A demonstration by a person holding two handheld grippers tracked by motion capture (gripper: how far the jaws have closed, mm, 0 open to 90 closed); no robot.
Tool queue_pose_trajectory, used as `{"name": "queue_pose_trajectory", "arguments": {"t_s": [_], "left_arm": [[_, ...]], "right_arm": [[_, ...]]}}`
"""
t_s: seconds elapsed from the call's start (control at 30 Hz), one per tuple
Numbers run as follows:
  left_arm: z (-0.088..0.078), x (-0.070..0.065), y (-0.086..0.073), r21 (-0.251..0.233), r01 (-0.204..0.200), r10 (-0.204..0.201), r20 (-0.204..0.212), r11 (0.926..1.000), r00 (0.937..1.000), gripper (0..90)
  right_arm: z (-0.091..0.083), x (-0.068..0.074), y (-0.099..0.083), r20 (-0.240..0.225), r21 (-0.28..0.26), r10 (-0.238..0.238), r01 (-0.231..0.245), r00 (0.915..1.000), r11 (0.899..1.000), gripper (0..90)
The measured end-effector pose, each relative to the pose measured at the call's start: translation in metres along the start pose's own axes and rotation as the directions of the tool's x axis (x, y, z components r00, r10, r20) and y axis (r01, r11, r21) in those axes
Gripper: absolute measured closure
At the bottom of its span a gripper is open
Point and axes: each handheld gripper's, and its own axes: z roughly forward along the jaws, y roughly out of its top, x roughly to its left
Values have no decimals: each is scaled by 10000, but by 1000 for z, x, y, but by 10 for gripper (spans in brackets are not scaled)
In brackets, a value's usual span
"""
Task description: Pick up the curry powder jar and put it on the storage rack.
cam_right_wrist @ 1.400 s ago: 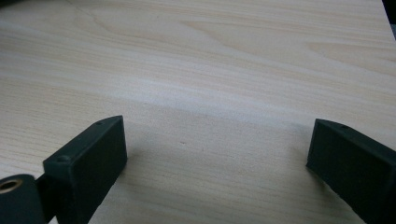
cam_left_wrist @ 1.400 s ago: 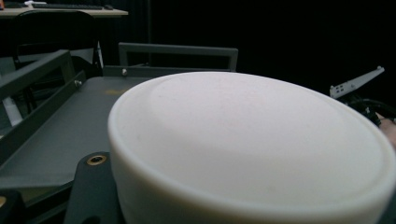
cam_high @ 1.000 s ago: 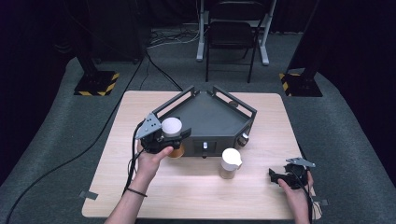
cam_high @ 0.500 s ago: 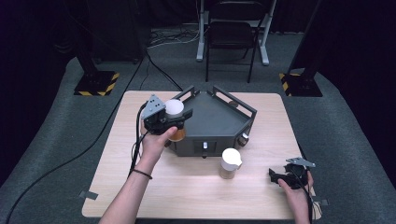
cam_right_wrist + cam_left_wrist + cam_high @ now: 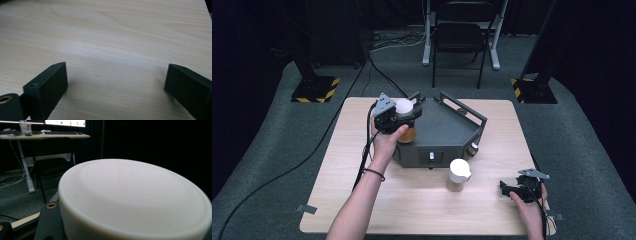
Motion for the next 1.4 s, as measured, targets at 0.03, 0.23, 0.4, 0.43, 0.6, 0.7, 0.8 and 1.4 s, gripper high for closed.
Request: {"name": "queue_pose_trajectory", "arguments": {"t_s": [0.03, 0.23, 0.4, 0.43, 0.6, 0.7, 0.8, 1.4], "left_arm": [[2, 0, -1, -8, 106, -106, -57, 9999, 9999, 367], [16, -3, -3, 261, 90, -83, -261, 9996, 9996, 367], [23, -5, -4, 455, 123, -110, -279, 9989, 9996, 366], [24, -6, -4, 533, 72, -55, -305, 9986, 9995, 366], [29, -10, -3, 868, -73, 108, -389, 9962, 9992, 365], [30, -11, -3, 914, -108, 142, -362, 9958, 9992, 364], [31, -11, -4, 855, -87, 118, -362, 9963, 9993, 364], [20, -13, -3, 1006, -189, 263, -730, 9947, 9970, 237]], "right_arm": [[0, 0, 0, 0, 0, 0, 0, 10000, 10000, 37], [0, 0, 0, 0, -1, -1, 1, 10000, 10000, 37], [0, 0, 0, -3, 1, -3, 3, 10000, 10000, 37], [0, 0, 0, -9, 1, -10, 10, 10000, 10000, 37], [0, 0, 0, -13, 0, -15, 15, 10000, 10000, 37], [0, 0, 0, -16, 1, -22, 22, 10000, 10000, 37], [0, 0, 0, -18, -1, -20, 20, 10000, 10000, 37], [0, 0, 0, -19, 1, -25, 25, 10000, 10000, 37]]}}
